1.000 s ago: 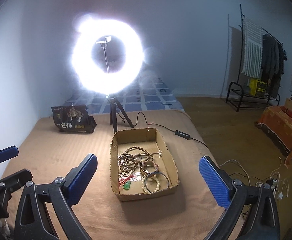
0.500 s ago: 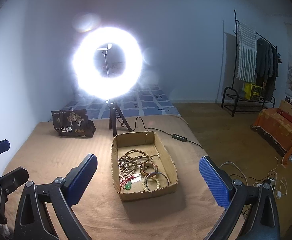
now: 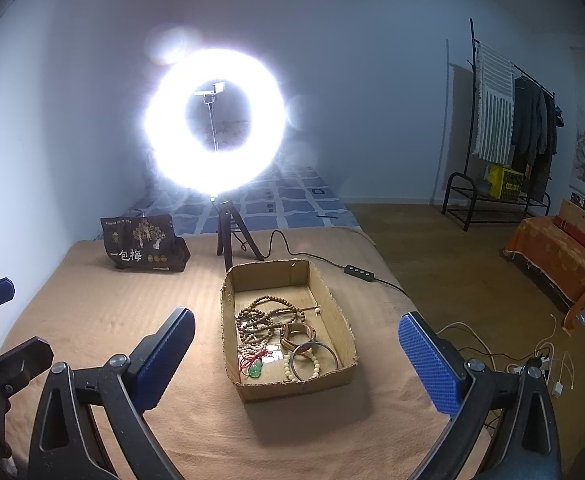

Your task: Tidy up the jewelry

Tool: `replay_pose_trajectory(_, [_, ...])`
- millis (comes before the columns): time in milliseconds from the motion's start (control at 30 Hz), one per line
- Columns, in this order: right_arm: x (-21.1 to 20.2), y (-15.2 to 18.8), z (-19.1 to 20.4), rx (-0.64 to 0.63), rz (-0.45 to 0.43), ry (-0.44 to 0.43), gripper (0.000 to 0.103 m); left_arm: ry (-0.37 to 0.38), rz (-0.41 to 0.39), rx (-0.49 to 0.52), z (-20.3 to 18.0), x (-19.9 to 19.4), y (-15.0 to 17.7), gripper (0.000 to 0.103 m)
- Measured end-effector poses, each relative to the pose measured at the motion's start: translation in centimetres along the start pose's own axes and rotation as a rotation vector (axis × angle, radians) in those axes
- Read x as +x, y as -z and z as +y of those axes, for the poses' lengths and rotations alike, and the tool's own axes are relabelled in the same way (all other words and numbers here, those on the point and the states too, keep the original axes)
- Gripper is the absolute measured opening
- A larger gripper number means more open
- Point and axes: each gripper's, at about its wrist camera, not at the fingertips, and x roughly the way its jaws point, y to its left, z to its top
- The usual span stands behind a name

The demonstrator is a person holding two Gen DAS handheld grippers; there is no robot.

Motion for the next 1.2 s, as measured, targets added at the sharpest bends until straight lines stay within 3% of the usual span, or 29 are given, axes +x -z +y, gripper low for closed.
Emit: replay_pose_trajectory(1200, [0.29,0.11,-0.14,0.006,0.025,-0.005,0.103,-0.006,0.001,-0.008,0.44,0.23,0.11,0.103])
